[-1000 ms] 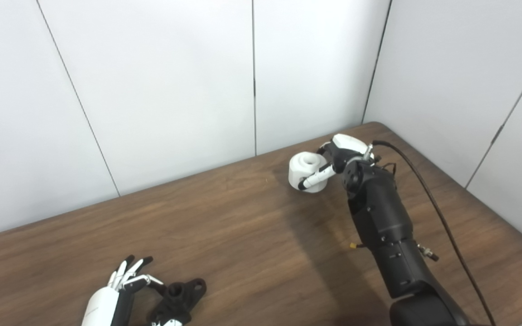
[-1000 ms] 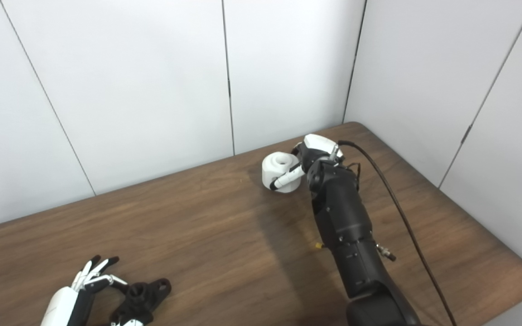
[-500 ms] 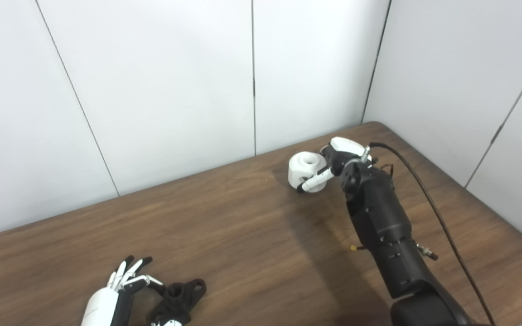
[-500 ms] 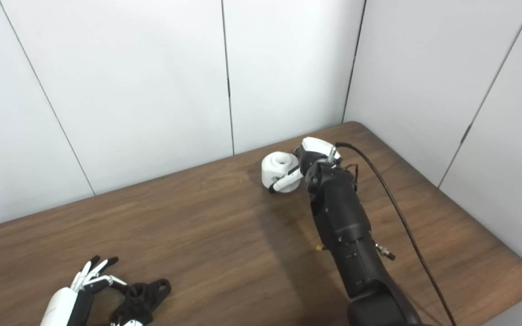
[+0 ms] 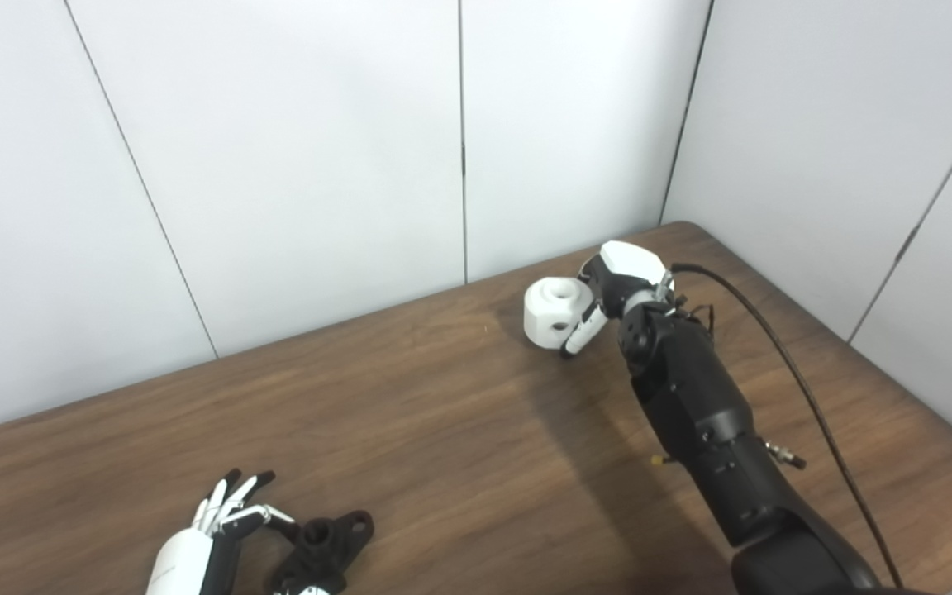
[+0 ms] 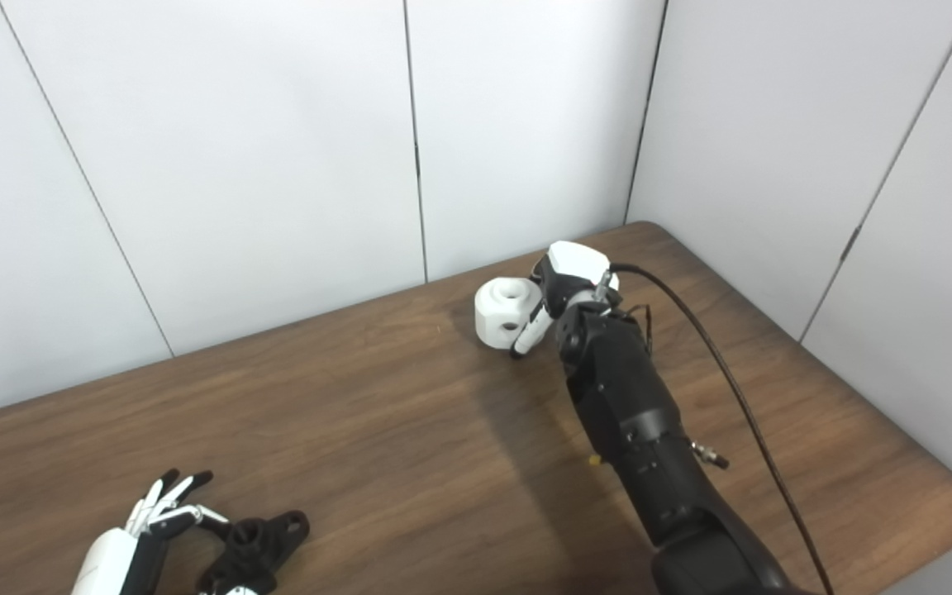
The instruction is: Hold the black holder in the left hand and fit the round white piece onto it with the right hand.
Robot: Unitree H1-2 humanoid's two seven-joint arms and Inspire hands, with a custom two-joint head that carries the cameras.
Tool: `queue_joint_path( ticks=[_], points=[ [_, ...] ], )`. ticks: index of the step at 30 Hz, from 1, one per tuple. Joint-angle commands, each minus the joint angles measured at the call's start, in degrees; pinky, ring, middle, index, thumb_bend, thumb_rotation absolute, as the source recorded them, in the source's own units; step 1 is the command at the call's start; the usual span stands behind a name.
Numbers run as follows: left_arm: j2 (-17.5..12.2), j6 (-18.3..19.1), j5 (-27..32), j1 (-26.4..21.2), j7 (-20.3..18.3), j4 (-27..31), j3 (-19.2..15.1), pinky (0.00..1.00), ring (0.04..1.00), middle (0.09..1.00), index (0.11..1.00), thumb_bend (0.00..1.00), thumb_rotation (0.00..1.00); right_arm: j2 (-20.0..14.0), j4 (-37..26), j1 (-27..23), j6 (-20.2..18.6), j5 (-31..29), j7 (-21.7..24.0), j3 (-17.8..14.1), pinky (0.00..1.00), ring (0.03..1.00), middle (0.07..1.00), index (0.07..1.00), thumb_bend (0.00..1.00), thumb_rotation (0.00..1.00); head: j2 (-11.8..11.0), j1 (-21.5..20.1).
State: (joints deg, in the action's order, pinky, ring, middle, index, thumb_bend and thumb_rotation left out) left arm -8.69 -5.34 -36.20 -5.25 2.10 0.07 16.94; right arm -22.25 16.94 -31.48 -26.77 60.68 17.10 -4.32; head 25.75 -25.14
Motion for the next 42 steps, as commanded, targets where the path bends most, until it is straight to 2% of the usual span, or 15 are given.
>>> queue_joint_path(
  ticks=[1, 7, 11, 16, 22, 27, 29, 32, 38, 42],
  points=[
    [0.5, -1.0, -0.1, 2.7, 1.2, -0.2, 0.5, 1.00, 1.000, 0.898, 0.480, 0.52, 0.04, -1.9, -0.6, -2.1, -0.1, -0.6, -3.5, 0.2, 0.97, 0.940, 0.820, 0.479, 0.52, 0.13, 0.0, 0.0],
    [0.5, -0.8, -0.4, 2.9, 1.1, 0.1, 0.5, 1.00, 1.000, 0.898, 0.480, 0.52, 0.04, -2.3, 0.6, -2.1, -0.1, -1.6, -6.1, 1.3, 0.94, 0.923, 0.806, 0.477, 0.52, 0.13, 0.2, 0.0],
    [0.5, -0.7, -0.2, 2.9, 1.0, 0.2, 0.5, 1.00, 1.000, 0.899, 0.480, 0.52, 0.04, -3.0, 0.4, -1.9, -0.1, -3.6, -6.1, 2.2, 0.95, 0.927, 0.808, 0.475, 0.52, 0.13, 0.3, 0.0],
    [0.7, -0.9, 0.0, 2.8, 1.2, 0.1, 0.4, 1.00, 1.000, 0.896, 0.480, 0.52, 0.04, -3.2, -2.6, -1.1, -0.1, -6.0, -3.8, 2.0, 0.98, 0.937, 0.820, 0.475, 0.52, 0.13, 0.8, 0.7],
    [0.9, -0.1, -0.4, 2.3, 0.9, -0.3, 0.5, 1.00, 1.000, 0.891, 0.481, 0.52, 0.04, -4.0, -6.8, 0.1, -0.1, -8.0, -1.8, 2.8, 0.95, 0.928, 0.812, 0.473, 0.52, 0.13, 0.8, 2.6],
    [0.7, 0.4, -1.5, 1.8, 0.7, -0.4, 0.8, 1.00, 1.000, 0.881, 0.481, 0.52, 0.04, -4.7, -11.9, 1.1, -0.1, -6.4, 1.2, 4.9, 0.94, 0.938, 0.807, 0.473, 0.52, 0.13, 1.1, 3.7],
    [0.8, 0.6, -1.8, 1.7, 0.5, -0.3, 0.8, 1.00, 1.000, 0.879, 0.481, 0.52, 0.04, -4.6, -14.7, 1.5, -0.1, -7.0, 2.4, 5.0, 0.94, 0.960, 0.855, 0.475, 0.52, 0.14, 1.2, 4.2],
    [0.9, 1.0, -2.2, 1.4, 0.4, -0.5, 0.8, 1.00, 1.000, 0.877, 0.481, 0.52, 0.04, -4.0, -19.1, 1.8, -0.1, -7.1, 4.7, 4.5, 0.92, 0.986, 0.913, 0.473, 0.52, 0.13, 1.5, 4.9],
    [1.3, 2.7, -2.9, 0.7, -0.2, -0.8, 1.4, 1.00, 1.000, 0.883, 0.481, 0.52, 0.04, -0.4, -28.6, 1.6, -0.1, -4.5, 12.8, 2.2, 0.93, 1.000, 0.945, 0.476, 0.52, 0.13, 2.4, 6.7],
    [1.9, 3.4, -3.3, 0.4, -0.3, -0.5, 1.9, 1.00, 1.000, 0.885, 0.480, 0.52, 0.04, 1.7, -33.7, 1.8, -0.1, -3.9, 15.7, 1.3, 0.96, 1.000, 0.959, 0.476, 0.52, 0.13, 2.8, 8.0]
  ],
)
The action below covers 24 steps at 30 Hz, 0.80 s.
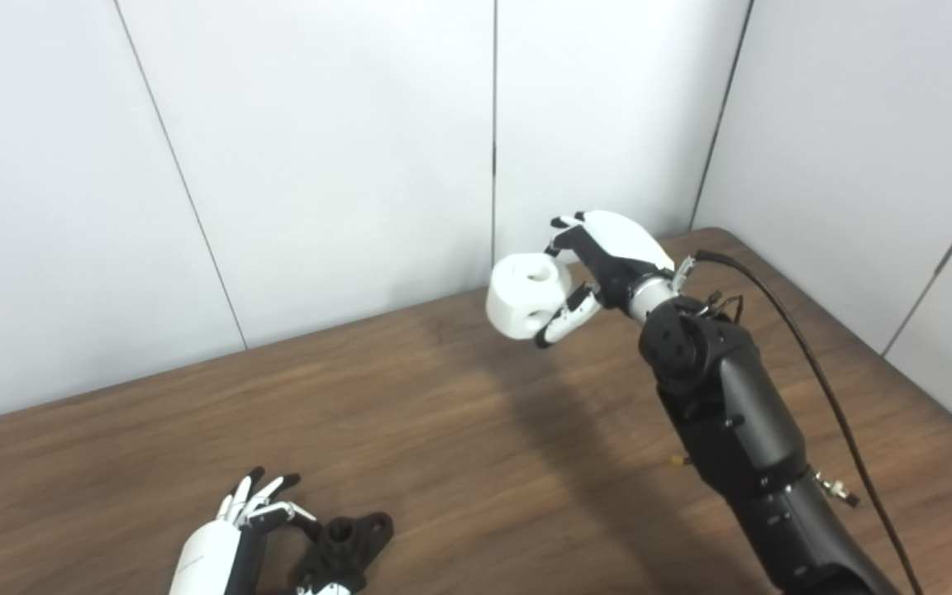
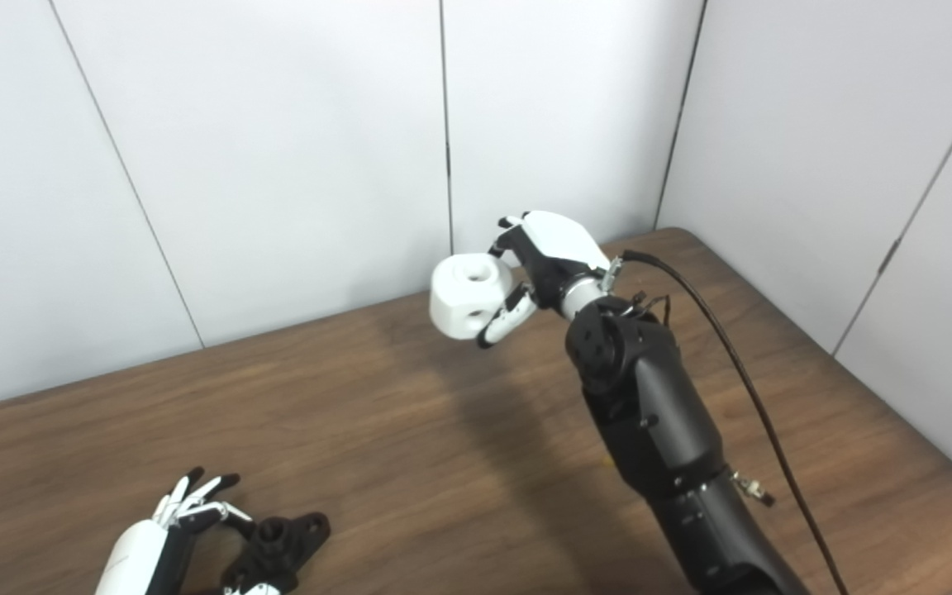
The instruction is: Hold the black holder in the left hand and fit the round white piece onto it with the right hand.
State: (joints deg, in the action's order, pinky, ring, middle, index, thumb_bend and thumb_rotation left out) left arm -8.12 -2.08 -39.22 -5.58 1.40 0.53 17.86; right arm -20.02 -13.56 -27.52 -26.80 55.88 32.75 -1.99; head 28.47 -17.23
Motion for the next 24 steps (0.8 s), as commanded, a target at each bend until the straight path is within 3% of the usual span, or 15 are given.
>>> queue_joint_path(
  ticks=[1, 11, 24],
  points=[
    [1.5, 0.7, -0.5, 0.8, 0.1, -0.6, 1.2, 1.00, 1.000, 0.886, 0.480, 0.52, 0.04, -0.2, -4.7, -2.0, -0.1, 0.7, 0.6, -0.9, 0.97, 1.000, 0.960, 0.476, 0.52, 0.13, 0.3, 0.7],
    [2.8, 3.3, -2.7, 0.2, -0.1, 0.3, 2.8, 1.00, 1.000, 0.893, 0.480, 0.52, 0.04, 1.4, -12.9, -0.1, 0.1, -0.5, 2.7, 2.6, 0.99, 1.000, 0.969, 0.475, 0.52, 0.13, 1.6, 4.0],
    [4.3, 4.2, -3.9, -0.3, 0.8, 0.6, 4.2, 1.00, 1.000, 0.892, 0.480, 0.52, 0.05, 2.6, -17.0, 3.0, 1.1, -2.4, 4.5, 8.6, 1.00, 1.000, 0.964, 0.475, 0.52, 0.13, 3.8, 5.8]
  ],
)
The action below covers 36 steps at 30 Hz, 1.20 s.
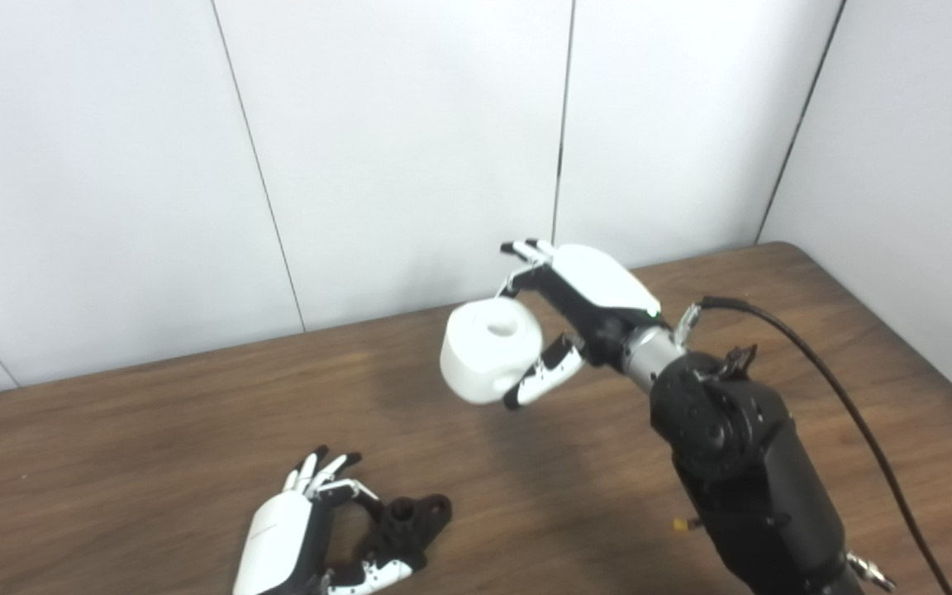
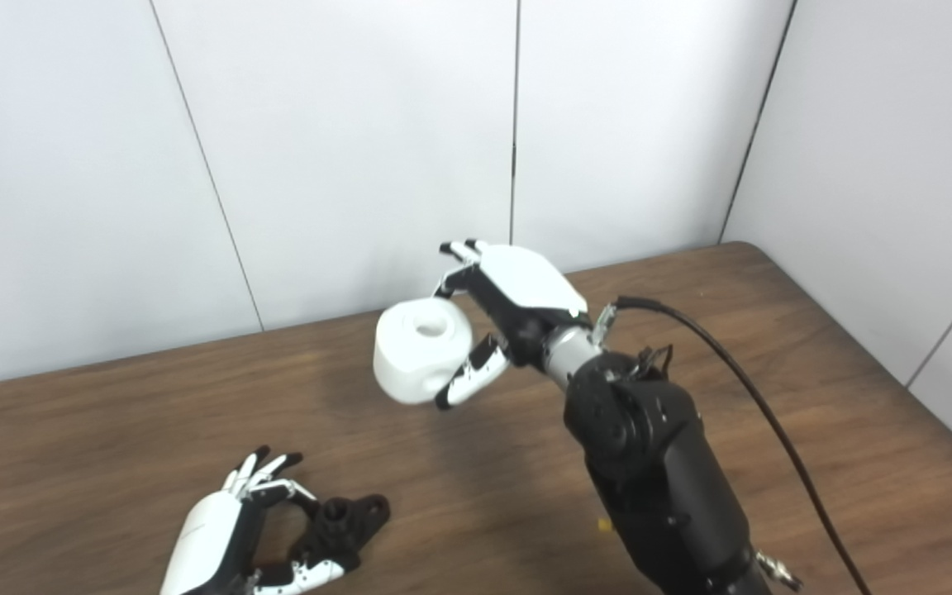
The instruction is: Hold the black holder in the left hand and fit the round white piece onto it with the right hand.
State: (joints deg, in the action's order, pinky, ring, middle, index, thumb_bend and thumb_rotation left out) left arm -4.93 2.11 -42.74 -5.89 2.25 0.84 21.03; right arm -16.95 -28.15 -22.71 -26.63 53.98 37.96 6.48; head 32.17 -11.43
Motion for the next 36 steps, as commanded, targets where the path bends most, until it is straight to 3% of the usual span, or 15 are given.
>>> queue_joint_path(
  ticks=[1, 17, 36],
  points=[
    [1.3, 0.2, -0.4, 0.1, 0.0, 0.4, 1.1, 1.00, 1.000, 0.891, 0.479, 0.52, 0.05, -0.5, -2.7, -1.5, 1.2, -0.7, -0.6, 0.6, 1.00, 1.000, 0.963, 0.475, 0.52, 0.13, 0.5, 0.5],
    [3.5, 2.7, -2.1, 0.2, 0.3, 1.3, 3.3, 1.00, 1.000, 0.902, 0.479, 0.52, 0.05, -2.9, -5.1, 2.1, 4.1, -2.7, 1.6, 6.3, 1.00, 1.000, 0.966, 0.477, 0.52, 0.13, 3.2, 3.8],
    [3.9, 4.3, -2.4, 1.4, 0.1, 3.4, 4.3, 1.00, 1.000, 0.894, 0.479, 0.52, 0.05, -1.1, -5.8, 6.1, 5.6, -1.6, 3.2, 10.5, 1.00, 1.000, 0.947, 0.476, 0.52, 0.12, 5.7, 4.8]
  ],
)
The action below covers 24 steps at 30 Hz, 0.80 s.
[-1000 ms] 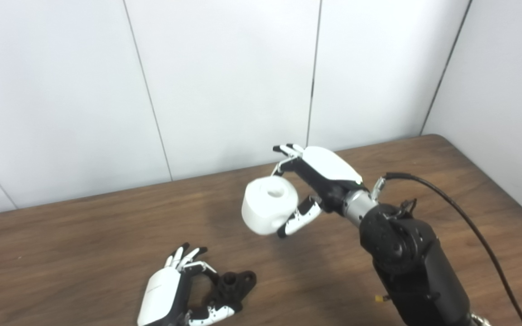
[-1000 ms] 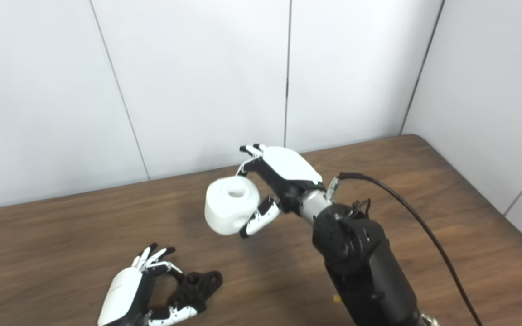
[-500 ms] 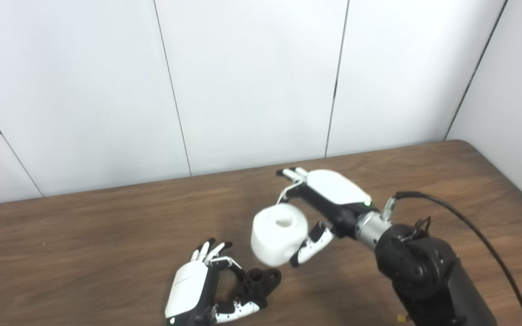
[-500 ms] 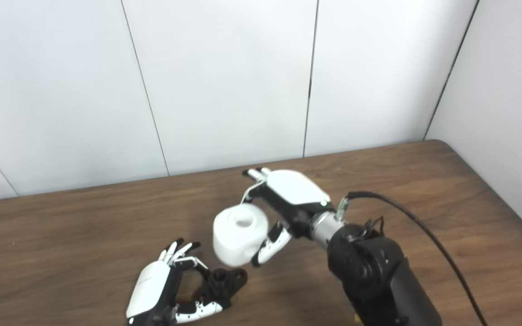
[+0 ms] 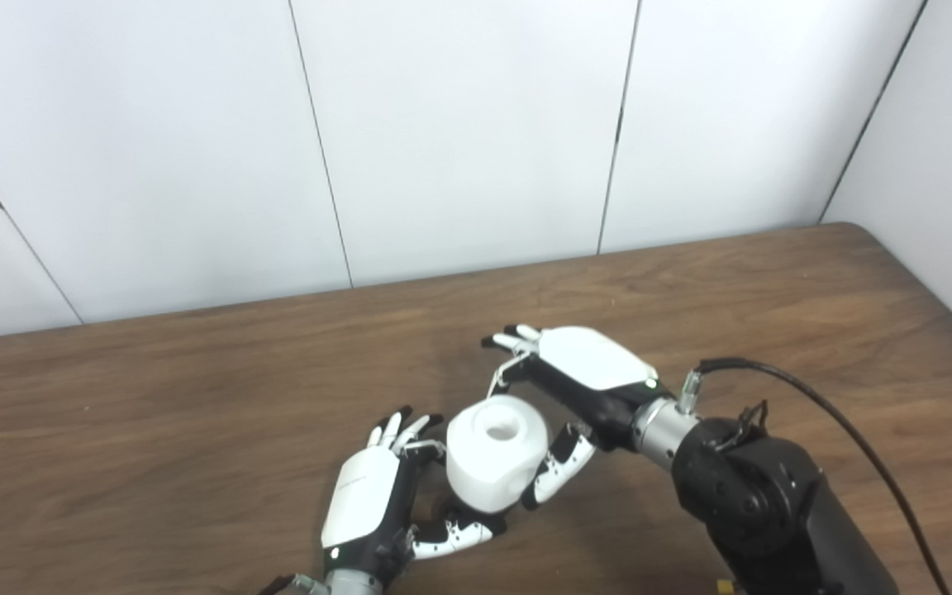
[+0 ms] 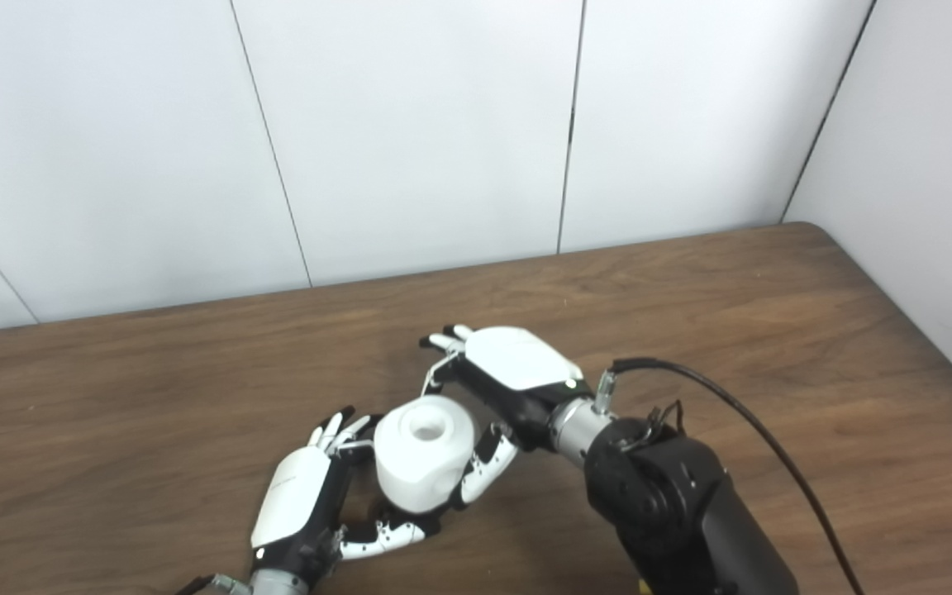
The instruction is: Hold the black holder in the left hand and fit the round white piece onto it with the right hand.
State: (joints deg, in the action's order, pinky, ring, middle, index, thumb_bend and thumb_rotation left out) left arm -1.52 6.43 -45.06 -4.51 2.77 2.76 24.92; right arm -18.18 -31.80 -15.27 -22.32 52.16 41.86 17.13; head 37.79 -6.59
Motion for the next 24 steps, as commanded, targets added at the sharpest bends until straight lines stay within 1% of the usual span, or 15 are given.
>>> queue_joint_path(
  ticks=[1, 10, 15, 20, 24],
  points=[
    [0.5, 0.0, 0.0, 0.1, -0.5, 1.5, 0.4, 1.00, 1.000, 0.894, 0.479, 0.52, 0.05, 0.2, -2.1, -1.2, 1.3, 0.5, -0.5, 0.0, 1.00, 1.000, 0.946, 0.476, 0.52, 0.12, 0.1, -0.1],
    [0.6, 0.8, 0.5, 1.4, -2.0, 3.6, 0.3, 1.00, 1.000, 0.896, 0.479, 0.52, 0.05, 0.6, -2.0, -1.1, 1.8, 1.9, -0.3, 1.0, 1.00, 1.000, 0.940, 0.477, 0.52, 0.13, 0.7, 0.5],
    [0.4, 0.5, 0.6, 2.2, -2.2, 4.4, 0.2, 1.00, 1.000, 0.894, 0.479, 0.52, 0.05, 1.1, -1.7, -1.0, 2.2, 2.5, -0.6, 1.5, 1.00, 1.000, 0.940, 0.478, 0.51, 0.13, 0.8, 0.7],
    [-0.3, 0.6, 0.1, 3.0, -2.6, 5.5, 0.2, 1.00, 1.000, 0.891, 0.479, 0.52, 0.05, 1.3, -0.8, -1.1, 3.3, 3.1, -1.3, 1.9, 1.00, 1.000, 0.941, 0.479, 0.51, 0.13, 1.1, 0.8],
    [-0.5, 0.4, -0.1, 3.4, -2.4, 6.1, 0.1, 1.00, 1.000, 0.887, 0.479, 0.52, 0.05, 1.4, -0.3, -1.3, 4.2, 2.8, -1.9, 1.5, 1.00, 1.000, 0.940, 0.479, 0.51, 0.13, 1.5, 1.0]
  ],
)
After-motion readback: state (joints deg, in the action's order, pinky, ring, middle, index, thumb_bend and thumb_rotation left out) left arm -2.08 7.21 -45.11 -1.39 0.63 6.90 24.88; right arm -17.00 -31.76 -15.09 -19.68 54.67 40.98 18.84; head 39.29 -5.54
